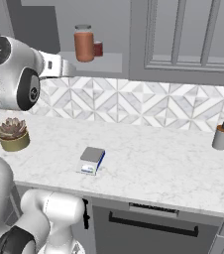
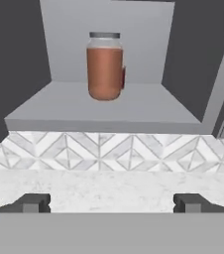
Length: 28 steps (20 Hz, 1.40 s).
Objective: Pick the honey bottle and place it on the digital scale for weighing, and close the cabinet.
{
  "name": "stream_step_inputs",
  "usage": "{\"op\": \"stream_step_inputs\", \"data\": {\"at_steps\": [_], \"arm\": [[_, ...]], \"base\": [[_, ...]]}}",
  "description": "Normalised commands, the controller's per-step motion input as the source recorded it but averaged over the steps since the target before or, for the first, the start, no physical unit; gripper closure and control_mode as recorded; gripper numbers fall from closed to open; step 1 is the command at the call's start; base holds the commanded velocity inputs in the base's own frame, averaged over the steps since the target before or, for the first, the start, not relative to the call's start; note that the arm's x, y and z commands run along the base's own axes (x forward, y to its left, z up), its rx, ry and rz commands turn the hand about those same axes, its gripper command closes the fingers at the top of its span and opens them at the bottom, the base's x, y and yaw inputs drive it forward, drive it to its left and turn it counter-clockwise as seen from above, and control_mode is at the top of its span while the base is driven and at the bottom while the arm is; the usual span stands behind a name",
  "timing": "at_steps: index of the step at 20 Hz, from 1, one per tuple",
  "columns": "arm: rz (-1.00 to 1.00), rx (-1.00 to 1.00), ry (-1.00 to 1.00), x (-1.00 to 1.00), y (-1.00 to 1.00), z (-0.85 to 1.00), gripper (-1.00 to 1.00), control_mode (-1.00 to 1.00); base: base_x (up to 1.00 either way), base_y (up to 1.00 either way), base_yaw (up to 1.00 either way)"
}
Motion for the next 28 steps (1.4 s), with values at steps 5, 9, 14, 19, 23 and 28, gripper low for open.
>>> {"op": "stream_step_inputs", "data": {"at_steps": [5, 9, 14, 19, 23, 28], "arm": [[-0.02, 0.01, -0.24, 0.00, 0.00, 0.85, -1.00, -1.00], [-0.02, 0.05, -0.11, 0.03, 0.00, 0.33, -1.00, -1.00], [-0.01, 0.00, 0.00, 0.36, 0.02, 0.00, -1.00, -1.00], [0.00, 0.00, -0.02, 0.65, 0.00, 0.00, -1.00, -1.00], [0.00, 0.00, -0.02, 0.74, 0.00, 0.00, -1.00, -1.00], [0.11, 0.00, 0.03, 0.07, 0.00, 0.07, -1.00, -1.00]], "base": [[0.00, 0.00, 0.00], [0.00, 0.00, 0.00], [0.00, 0.00, 0.00], [0.00, 0.00, 0.00], [0.00, 0.00, 0.00], [0.00, 0.00, 0.00]]}}
